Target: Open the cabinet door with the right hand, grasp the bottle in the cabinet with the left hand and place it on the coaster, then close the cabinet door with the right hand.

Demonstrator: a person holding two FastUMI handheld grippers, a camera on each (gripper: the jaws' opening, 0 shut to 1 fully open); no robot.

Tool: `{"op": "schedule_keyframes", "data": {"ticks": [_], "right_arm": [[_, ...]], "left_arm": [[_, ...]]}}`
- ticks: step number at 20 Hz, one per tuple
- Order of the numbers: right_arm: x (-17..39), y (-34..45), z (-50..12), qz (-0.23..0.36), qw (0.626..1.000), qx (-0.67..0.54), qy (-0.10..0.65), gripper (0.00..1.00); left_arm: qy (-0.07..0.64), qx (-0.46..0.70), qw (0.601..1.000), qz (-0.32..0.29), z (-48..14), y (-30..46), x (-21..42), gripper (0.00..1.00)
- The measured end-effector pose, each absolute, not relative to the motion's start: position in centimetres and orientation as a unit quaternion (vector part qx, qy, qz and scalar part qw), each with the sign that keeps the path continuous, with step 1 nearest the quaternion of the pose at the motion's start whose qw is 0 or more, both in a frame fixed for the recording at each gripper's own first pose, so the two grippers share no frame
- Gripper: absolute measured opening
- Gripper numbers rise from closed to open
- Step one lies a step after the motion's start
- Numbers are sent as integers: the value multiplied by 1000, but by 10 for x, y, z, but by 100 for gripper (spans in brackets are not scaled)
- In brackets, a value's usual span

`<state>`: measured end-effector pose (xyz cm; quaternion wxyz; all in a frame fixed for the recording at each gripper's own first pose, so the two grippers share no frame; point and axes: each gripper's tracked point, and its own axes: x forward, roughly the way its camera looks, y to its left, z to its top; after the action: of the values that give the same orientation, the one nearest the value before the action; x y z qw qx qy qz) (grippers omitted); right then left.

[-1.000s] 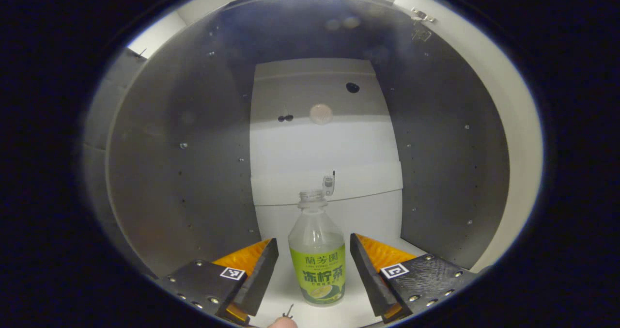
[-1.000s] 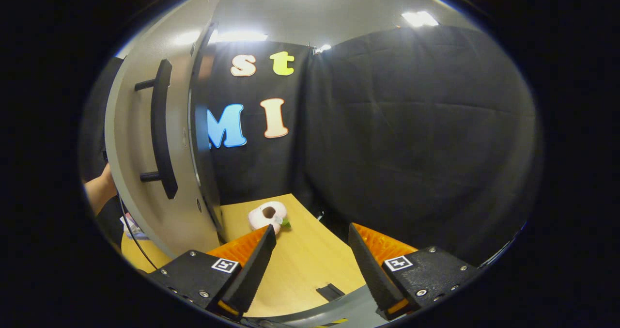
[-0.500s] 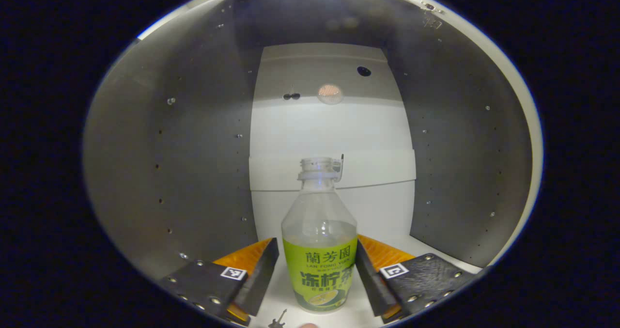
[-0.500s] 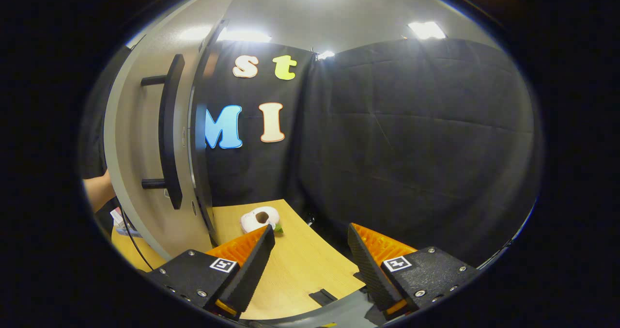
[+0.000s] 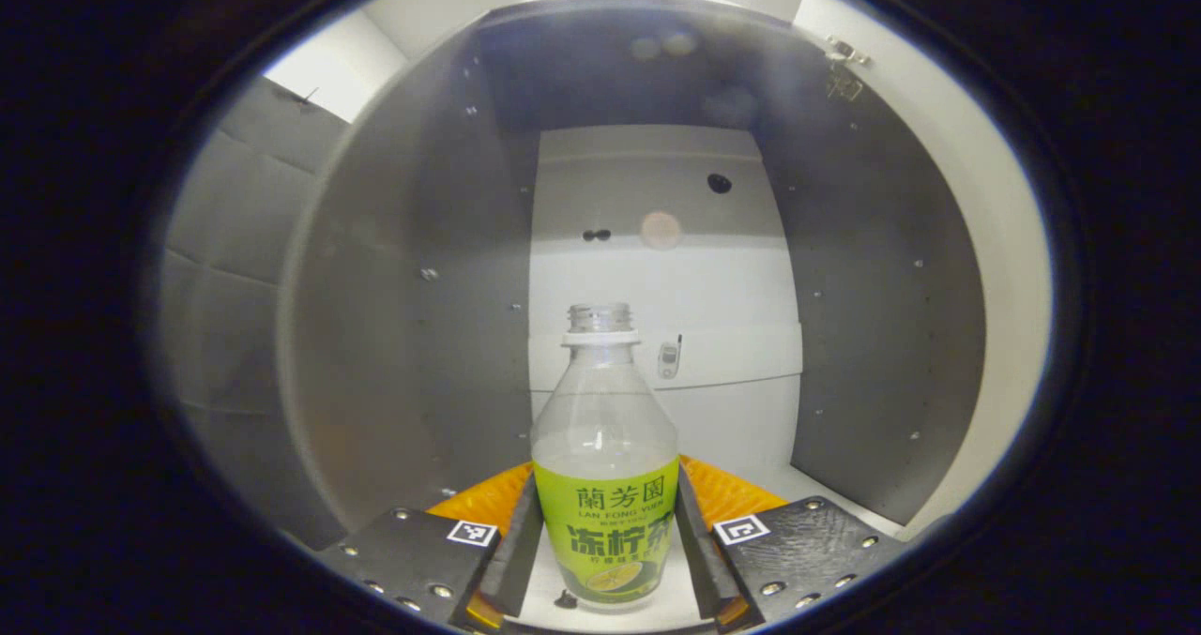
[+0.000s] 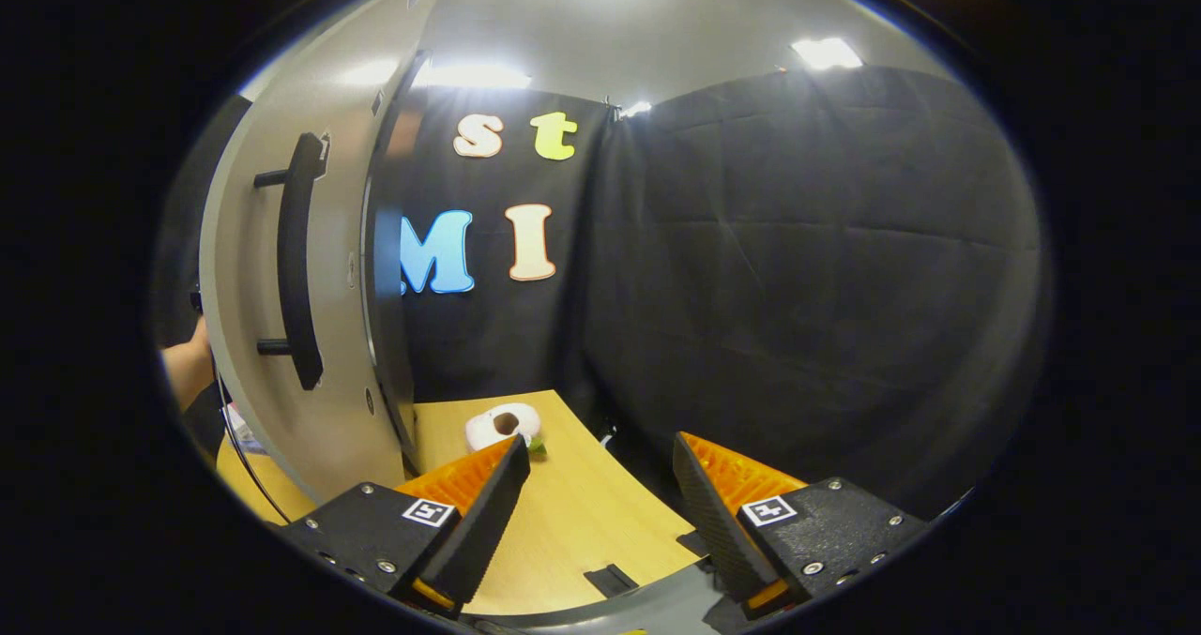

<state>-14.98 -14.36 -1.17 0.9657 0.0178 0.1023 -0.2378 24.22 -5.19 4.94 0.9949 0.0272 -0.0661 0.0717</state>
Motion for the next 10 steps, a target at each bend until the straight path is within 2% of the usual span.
{"op": "schedule_keyframes", "data": {"ticks": [5,10], "right_arm": [[-144,-151,-19,-166,980,30,109,95],[-140,-147,-26,-90,989,1,121,95]], "left_arm": [[-64,40,992,104,63,-46,161,72],[-78,65,980,169,81,-41,82,72]]}}
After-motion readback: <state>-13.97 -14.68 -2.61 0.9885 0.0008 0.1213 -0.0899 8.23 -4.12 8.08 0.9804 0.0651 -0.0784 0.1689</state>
